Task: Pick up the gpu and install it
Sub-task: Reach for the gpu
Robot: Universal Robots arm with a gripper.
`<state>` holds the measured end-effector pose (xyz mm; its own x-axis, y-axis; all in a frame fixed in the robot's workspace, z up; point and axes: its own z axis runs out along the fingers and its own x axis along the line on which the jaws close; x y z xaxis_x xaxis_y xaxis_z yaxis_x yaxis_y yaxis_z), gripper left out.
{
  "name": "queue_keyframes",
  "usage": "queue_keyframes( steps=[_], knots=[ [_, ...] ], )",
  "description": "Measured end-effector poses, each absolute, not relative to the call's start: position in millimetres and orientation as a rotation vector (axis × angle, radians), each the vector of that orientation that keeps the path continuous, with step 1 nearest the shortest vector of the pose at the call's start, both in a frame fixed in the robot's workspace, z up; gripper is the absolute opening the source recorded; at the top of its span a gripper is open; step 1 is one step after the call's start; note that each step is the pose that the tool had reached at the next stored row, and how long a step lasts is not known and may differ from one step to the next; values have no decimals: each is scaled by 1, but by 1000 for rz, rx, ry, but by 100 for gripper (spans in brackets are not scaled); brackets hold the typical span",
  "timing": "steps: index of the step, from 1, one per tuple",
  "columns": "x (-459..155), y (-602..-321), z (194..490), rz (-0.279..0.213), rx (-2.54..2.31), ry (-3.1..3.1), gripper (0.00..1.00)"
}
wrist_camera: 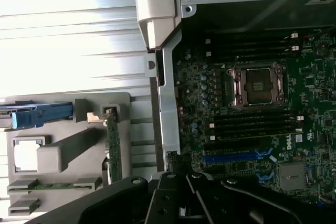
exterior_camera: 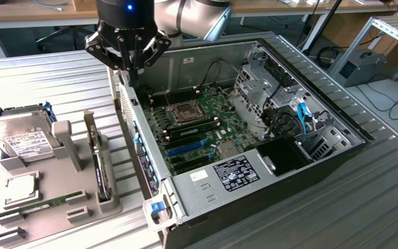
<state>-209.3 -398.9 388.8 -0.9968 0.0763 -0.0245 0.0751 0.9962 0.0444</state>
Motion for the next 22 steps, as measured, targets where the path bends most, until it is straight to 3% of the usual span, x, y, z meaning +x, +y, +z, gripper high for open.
queue_keyframes(
  steps=[22],
  knots=[
    [-217, -399, 388, 68, 118, 3113, 11]
  ],
)
